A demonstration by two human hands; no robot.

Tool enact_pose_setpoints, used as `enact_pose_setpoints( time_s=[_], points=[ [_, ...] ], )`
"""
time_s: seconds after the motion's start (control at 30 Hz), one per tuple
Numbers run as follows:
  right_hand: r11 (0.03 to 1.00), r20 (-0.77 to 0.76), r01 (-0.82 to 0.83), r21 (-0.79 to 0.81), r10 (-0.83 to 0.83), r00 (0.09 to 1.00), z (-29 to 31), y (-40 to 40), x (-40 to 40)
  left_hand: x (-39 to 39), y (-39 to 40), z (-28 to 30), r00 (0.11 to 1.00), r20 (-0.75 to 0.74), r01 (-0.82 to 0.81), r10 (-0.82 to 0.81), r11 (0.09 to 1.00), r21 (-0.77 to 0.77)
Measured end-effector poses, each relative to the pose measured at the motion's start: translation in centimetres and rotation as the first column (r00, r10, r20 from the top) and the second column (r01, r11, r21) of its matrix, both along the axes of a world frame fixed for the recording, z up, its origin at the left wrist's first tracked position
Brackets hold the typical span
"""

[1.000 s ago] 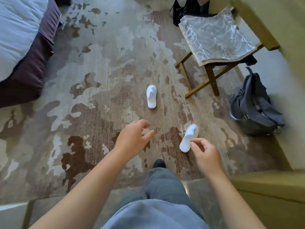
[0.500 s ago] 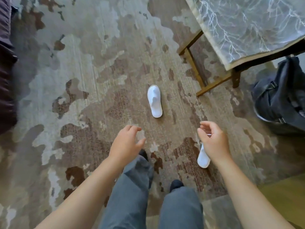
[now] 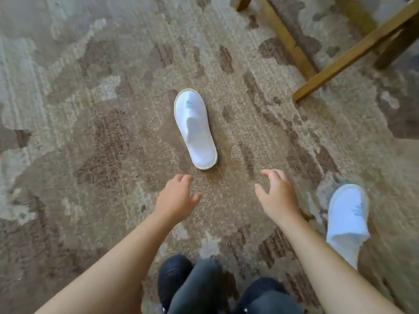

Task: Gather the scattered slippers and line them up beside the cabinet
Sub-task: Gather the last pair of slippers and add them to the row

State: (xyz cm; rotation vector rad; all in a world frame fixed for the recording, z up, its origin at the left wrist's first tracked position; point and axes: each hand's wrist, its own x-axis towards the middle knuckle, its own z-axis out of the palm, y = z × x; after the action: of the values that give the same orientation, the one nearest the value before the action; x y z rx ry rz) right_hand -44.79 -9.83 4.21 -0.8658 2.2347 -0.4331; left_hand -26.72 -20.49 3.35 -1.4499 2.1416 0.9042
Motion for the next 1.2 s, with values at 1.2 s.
enact_pose_setpoints(
  time_s=[1.2],
  points=[
    [0.851, -0.018, 0.520, -0.078, -0.522, 0.852, -17.2, 10.7, -2.5, -10.8, 6.5, -17.0, 0.657, -0.621, -0.357, 0.427, 0.902, 0.241]
  ],
)
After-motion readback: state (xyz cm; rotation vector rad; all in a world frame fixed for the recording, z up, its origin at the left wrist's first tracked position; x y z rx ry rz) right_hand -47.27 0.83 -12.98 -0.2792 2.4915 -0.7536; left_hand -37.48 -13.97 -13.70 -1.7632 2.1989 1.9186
